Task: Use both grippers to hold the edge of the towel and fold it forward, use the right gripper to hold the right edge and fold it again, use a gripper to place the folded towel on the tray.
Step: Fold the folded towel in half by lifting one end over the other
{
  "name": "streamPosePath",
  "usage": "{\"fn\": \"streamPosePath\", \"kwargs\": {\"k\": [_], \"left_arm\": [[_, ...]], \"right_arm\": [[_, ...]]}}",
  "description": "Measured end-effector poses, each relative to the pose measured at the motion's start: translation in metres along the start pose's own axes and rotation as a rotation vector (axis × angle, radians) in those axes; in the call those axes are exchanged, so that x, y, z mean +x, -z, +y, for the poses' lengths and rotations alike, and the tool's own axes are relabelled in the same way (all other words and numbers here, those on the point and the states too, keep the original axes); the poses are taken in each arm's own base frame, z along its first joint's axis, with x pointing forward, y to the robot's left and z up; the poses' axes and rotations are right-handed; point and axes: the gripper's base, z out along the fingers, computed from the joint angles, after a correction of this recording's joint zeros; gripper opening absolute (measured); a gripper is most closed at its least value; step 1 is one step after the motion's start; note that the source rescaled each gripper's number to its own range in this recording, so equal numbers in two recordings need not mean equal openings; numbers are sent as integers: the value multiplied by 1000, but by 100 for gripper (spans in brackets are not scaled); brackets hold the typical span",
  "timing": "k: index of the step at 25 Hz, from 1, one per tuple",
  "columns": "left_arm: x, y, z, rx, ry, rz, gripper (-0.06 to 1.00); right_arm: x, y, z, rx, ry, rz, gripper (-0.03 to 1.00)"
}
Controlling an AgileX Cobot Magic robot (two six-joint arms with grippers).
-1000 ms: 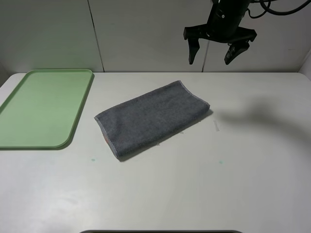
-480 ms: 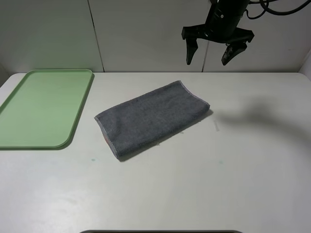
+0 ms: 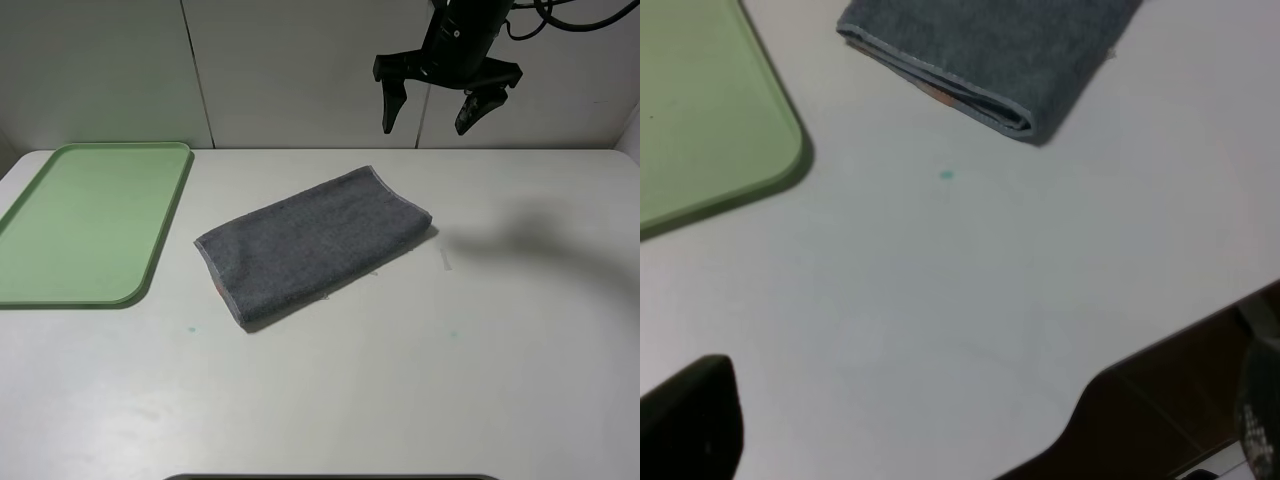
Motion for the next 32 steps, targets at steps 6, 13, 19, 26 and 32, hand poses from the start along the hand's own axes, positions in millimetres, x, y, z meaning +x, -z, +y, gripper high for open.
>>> {"fn": "streamPosePath", "kwargs": {"k": [6,13,19,26,32], "left_arm": [[1,0,-4,46,14,12,99],[-1,-1,0,3,2,-9,98],[-3,-9,2,-14,1,-53,98],[-3,-9,2,-14,1,-59,98],[-4,-9,2,-25,11,-60,98]], "right_arm": [[0,0,0,0,8,1,100],[0,0,0,-3,11,1,100],[0,0,0,-3,17,1,100],[0,0,0,-3,20,1,100],[0,0,0,-3,29,1,100]]}}
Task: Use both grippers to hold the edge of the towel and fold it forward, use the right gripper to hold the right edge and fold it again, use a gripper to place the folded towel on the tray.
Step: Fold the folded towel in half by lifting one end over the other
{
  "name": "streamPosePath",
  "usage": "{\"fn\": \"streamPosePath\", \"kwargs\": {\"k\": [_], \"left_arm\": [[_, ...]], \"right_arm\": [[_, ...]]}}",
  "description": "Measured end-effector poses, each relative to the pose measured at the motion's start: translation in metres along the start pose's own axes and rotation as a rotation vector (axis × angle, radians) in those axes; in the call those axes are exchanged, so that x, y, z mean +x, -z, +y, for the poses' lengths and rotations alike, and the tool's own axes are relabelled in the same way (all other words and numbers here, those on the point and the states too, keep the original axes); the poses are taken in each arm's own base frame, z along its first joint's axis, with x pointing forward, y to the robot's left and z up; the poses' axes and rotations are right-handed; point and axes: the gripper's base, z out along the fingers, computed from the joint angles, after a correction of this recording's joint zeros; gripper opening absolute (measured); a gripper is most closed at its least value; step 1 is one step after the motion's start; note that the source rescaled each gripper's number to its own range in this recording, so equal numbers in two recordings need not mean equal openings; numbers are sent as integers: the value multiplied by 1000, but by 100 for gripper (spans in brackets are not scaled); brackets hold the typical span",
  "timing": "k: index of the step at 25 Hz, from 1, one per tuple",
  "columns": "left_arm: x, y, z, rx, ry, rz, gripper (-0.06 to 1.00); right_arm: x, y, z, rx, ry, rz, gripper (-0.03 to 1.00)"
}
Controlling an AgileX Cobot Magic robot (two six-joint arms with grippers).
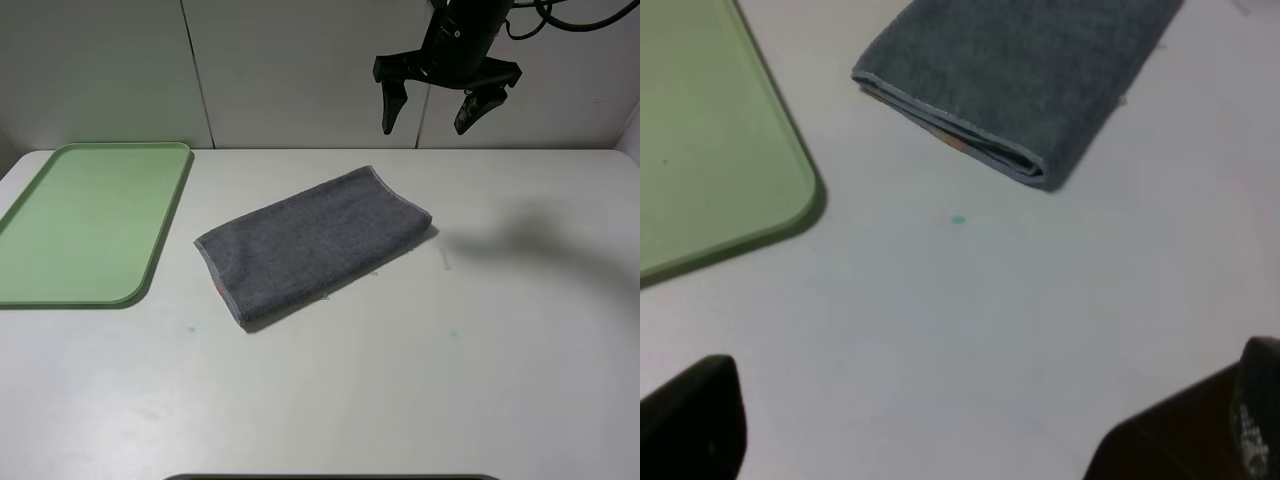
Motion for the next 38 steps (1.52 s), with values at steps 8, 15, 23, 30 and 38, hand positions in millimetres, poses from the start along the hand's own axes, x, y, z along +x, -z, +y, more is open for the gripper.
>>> {"fn": "streamPosePath", "kwargs": {"k": [8,15,23,30,38], "left_arm": [[-1,-2,-2,-190,137,-23,98],[-2,-3,-4,-294,211,-36,98],[-2,-3,-4,-298,214,-37,98],[-2,-3,-4,-298,214,-37,98],[-2,-3,-4,-298,214,-38,98]], "right_arm": [[0,0,0,0,77,0,100],[-4,-1,1,-3,208,-38,100],[-8,-58,0,-31,305,15,100],[-9,-105,-9,37,376,38,100],[-11,-134,-12,57,458,19,100]]}}
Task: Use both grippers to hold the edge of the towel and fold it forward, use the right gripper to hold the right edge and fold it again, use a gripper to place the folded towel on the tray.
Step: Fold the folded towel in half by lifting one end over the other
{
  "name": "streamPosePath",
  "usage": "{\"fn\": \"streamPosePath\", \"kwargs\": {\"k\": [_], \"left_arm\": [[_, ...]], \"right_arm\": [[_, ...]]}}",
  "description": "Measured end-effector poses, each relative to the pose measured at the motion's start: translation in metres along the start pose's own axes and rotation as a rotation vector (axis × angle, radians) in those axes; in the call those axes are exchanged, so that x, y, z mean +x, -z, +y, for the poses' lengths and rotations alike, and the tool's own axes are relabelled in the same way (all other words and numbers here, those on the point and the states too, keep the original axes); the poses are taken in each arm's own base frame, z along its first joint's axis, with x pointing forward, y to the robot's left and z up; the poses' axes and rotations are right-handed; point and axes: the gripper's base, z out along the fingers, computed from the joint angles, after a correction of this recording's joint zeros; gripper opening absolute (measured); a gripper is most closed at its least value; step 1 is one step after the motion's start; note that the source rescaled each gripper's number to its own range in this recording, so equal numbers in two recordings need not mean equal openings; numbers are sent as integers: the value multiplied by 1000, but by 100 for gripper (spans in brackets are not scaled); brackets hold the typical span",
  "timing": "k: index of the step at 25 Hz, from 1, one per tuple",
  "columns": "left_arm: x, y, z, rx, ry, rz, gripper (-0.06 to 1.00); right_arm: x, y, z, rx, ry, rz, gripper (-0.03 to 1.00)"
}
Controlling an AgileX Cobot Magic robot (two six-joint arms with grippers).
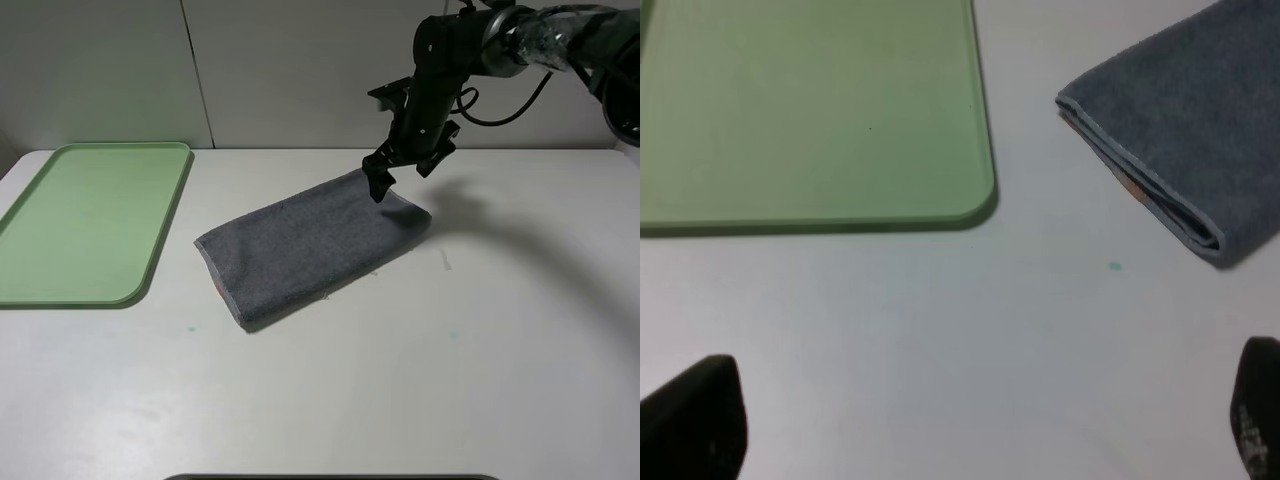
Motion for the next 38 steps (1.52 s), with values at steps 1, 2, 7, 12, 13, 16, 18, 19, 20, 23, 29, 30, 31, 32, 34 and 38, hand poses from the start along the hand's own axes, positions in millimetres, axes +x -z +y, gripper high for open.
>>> {"fn": "streamPosePath", "kwargs": {"k": [1,2,7,12,13,16,18,19,20,23,29,30,31,32,34,38], "left_arm": [[0,0,0,0,0,-1,98],[0,0,0,0,0,-1,98],[0,0,0,0,0,-4,98],[0,0,0,0,0,-4,98],[0,0,0,0,0,-4,98],[0,0,0,0,0,-5,98],[0,0,0,0,0,-5,98],[0,0,0,0,0,-5,98],[0,0,0,0,0,-5,98],[0,0,0,0,0,-5,98],[0,0,0,0,0,-5,98],[0,0,0,0,0,-5,98],[0,0,0,0,0,-5,98],[0,0,0,0,0,-5,98],[0,0,0,0,0,-5,98],[0,0,0,0,0,-5,98]], "right_arm": [[0,-3,0,3,6,-2,100],[0,-6,-1,8,16,1,100],[4,-25,-1,11,42,20,100],[6,-37,-5,21,45,24,100],[7,-39,-6,14,34,24,100],[9,-42,-11,-7,3,27,100],[11,-43,-14,-25,-9,28,100],[11,-43,-15,-31,-11,29,100],[12,-43,-16,-34,-11,31,100],[13,-44,-17,-39,-15,34,100],[14,-44,-16,-50,-15,49,61],[15,-44,-16,-51,-15,52,53],[15,-44,-16,-51,-15,52,45],[15,-44,-16,-52,-14,54,38],[15,-44,-16,-52,-13,55,26],[15,-44,-16,-51,-10,56,8]]}}
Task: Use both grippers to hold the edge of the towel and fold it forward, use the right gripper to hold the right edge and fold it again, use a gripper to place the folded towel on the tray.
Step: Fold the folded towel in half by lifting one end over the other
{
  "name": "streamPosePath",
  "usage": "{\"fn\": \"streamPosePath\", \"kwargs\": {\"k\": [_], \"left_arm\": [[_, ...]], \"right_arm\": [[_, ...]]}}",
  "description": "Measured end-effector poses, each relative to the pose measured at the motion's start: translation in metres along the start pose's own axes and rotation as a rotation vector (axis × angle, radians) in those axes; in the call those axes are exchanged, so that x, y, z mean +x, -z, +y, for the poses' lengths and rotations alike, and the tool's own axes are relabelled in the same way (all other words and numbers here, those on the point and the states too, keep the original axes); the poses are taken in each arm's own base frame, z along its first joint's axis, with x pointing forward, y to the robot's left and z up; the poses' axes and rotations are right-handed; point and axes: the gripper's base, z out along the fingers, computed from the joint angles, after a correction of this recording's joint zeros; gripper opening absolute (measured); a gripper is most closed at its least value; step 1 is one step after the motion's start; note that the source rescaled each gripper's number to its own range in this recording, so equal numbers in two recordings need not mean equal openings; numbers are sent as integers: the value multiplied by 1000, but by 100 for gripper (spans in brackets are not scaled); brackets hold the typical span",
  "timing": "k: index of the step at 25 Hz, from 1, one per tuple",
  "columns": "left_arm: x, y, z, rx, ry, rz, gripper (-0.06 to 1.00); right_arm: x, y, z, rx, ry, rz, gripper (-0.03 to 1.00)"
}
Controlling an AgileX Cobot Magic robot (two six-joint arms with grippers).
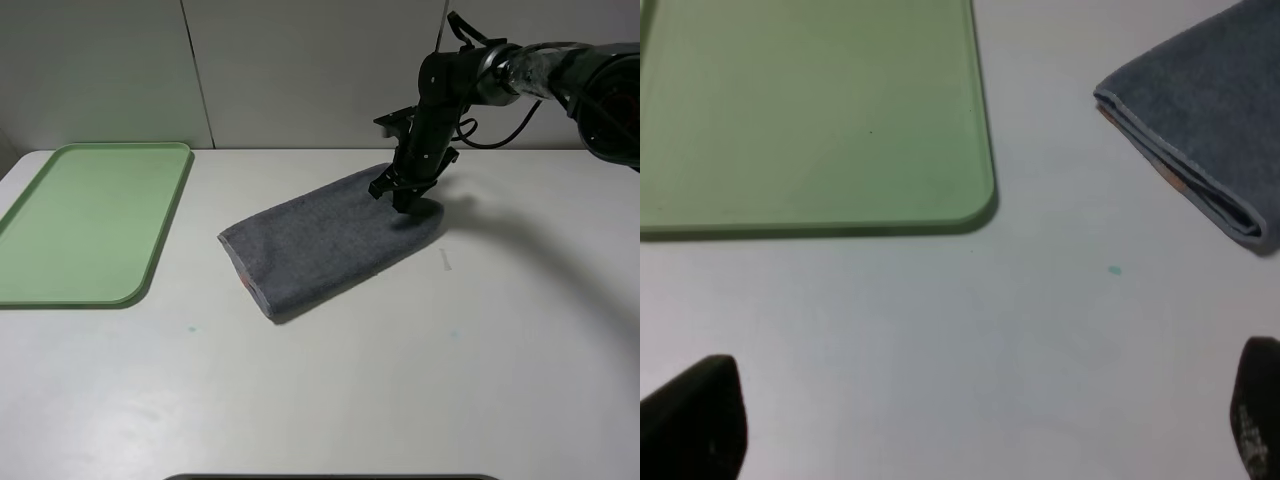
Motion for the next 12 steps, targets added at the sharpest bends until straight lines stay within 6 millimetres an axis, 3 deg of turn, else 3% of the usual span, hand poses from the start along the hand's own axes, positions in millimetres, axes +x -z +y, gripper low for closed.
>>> {"fn": "streamPosePath", "kwargs": {"k": [12], "left_arm": [[0,0,0,0,2,0,98]], "right_arm": [[1,9,-3,35,32,14,8]]}}
